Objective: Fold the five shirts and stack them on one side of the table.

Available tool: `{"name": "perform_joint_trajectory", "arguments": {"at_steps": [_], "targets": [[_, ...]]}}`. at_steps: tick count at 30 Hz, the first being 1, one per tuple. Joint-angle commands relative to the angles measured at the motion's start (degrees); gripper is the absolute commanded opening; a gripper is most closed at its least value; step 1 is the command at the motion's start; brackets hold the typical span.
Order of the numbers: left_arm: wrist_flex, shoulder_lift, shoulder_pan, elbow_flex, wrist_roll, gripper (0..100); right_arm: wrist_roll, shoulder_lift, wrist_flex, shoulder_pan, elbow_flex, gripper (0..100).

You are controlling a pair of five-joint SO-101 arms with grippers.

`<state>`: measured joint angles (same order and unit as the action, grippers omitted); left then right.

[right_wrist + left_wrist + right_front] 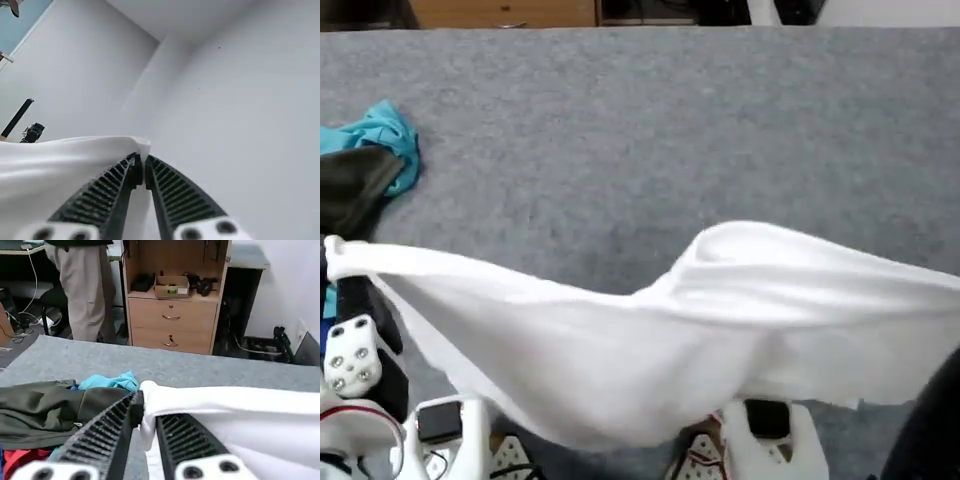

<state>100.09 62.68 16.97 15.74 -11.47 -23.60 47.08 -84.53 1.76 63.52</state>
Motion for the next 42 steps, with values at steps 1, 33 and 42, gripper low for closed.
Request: {"name": "perform_joint_trajectory", "arguments": {"at_steps": [1, 33, 42], "targets": [[0.7, -0.22, -0.09, -0.97, -2.11, 2, -1.93, -0.13, 1.85, 1.1, -0.75, 0.2], [-54.77, -0.92, -13.01, -52.48, -2.64, 2, -14.15, -17.27, 28.13, 0.75, -43.74, 0.2], [-95.38, -14.37, -12.13, -71.82, -2.9, 2, -14.07, -40.66, 48.18, 0.13, -49.36, 0.2]]}}
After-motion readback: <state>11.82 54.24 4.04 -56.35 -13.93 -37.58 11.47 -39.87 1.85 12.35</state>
